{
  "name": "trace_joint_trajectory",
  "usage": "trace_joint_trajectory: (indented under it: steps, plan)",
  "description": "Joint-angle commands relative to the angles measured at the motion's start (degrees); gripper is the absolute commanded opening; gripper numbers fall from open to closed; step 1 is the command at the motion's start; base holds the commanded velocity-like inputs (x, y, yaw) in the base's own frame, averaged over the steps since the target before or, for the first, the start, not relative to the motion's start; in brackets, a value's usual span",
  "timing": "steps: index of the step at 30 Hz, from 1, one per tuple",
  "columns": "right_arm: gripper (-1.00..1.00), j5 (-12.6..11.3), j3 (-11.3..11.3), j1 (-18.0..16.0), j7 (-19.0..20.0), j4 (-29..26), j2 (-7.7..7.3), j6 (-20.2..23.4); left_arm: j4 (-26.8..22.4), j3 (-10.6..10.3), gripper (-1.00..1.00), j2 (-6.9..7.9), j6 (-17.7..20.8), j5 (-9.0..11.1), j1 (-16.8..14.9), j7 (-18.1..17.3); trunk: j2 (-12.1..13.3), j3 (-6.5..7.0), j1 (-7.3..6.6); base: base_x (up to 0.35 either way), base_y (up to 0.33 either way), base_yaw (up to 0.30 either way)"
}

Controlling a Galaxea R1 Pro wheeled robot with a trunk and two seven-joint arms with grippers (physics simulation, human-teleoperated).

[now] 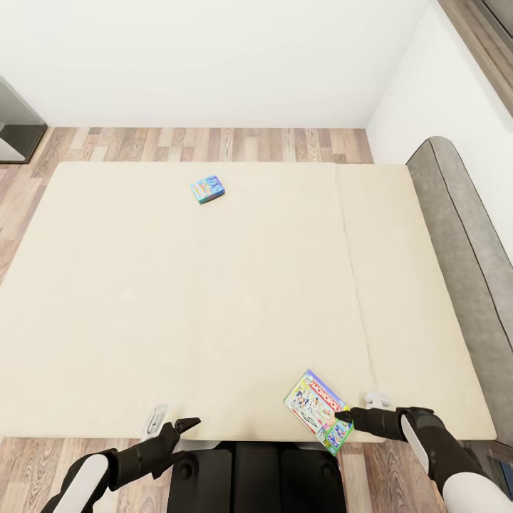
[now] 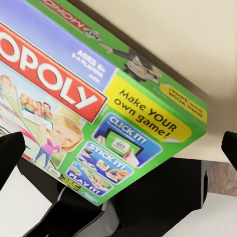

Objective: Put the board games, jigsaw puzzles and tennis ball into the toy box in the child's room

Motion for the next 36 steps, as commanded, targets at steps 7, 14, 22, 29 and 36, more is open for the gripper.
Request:
trace_joint_trajectory:
  steps: [7,14,22,29,36]
  plan:
    - [1.00,0.0,-0.2,-0.1,0.2,0.4,0.08,-0.9,0.0,0.1,1.00,0.00,0.3,-0.3,0.0,-0.4,-0.1,-0.06,0.03,0.000,0.000,0.000]
    - [1.00,0.0,-0.2,-0.1,0.2,0.6,0.12,-1.6,0.0,0.1,1.00,-0.01,0.3,-0.3,0.0,-0.3,-0.1,-0.06,0.03,0.000,0.000,0.000]
    - [1.00,-0.1,-0.2,-0.2,0.2,0.7,0.14,-1.9,0.0,0.1,1.00,0.00,0.3,-0.3,0.0,-0.3,-0.1,-0.06,0.03,0.000,0.000,0.000]
    - [1.00,-0.1,-0.2,-0.4,0.2,0.7,0.12,-2.0,0.0,0.1,1.00,0.01,0.3,-0.3,0.0,-0.3,-0.1,-0.06,0.03,0.000,0.000,0.000]
    - [1.00,-0.1,-0.2,-0.8,0.2,0.7,0.16,-2.0,0.0,0.1,1.00,-0.01,0.3,-0.3,0.0,-0.3,-0.1,-0.06,0.03,0.000,0.000,0.000]
